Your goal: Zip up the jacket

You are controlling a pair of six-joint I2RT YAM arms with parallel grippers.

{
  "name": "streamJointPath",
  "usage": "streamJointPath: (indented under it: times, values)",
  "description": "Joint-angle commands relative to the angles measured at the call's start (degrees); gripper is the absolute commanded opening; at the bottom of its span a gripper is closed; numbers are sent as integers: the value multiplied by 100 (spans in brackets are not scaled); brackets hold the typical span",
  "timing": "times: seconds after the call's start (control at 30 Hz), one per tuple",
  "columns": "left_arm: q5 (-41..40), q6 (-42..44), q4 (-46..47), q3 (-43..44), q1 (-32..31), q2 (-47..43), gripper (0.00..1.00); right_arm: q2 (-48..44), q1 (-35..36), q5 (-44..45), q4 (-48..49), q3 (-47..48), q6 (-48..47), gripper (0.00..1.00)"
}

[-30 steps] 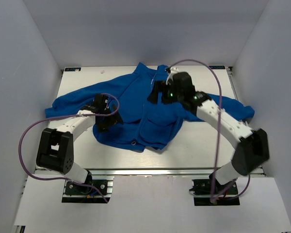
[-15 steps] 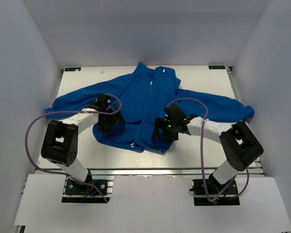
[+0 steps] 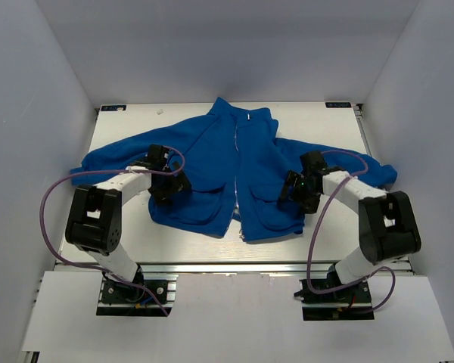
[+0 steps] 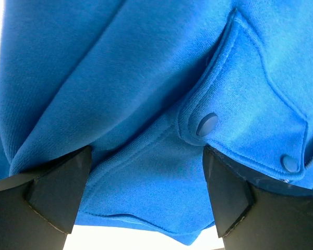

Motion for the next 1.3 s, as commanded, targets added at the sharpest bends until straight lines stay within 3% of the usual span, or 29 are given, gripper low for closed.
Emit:
streamJointPath:
  times: [0.0,0.13,0.3,0.47,0.57,0.67,0.9,1.07,1.27]
  values:
    - [-645,111,-346,10,201,23,98,585,-324,1193,-641,349,-481,89]
    - [-22,216,49,46,201,198,98,1051,-333,1071,-404,870,-850,89]
    - [190,313,138,607,201,751,98,1377,-333,1133,-194,1467,-1298,89]
    - [393,340,-292,785,157,288,98,843,-281,1192,-316,1750,-1720,89]
    - [271,383,-642,582,43,-485,98,-106,393,2051,-412,1513,-1931,89]
    - [33,498,-995,477,-194,-1250,98,-880,983,2328,-763,1433,-2099,89]
    - [243,586,-1066,-410,-265,-2727,98,-1874,2803,1212,-659,600,-1476,89]
    - [173,542,-1155,-534,-265,-3115,98,-1507,3673,1527,-535,440,-765,89]
    - [226,577,-1163,-578,-256,-3141,98,-786,3789,2002,-307,440,-359,87]
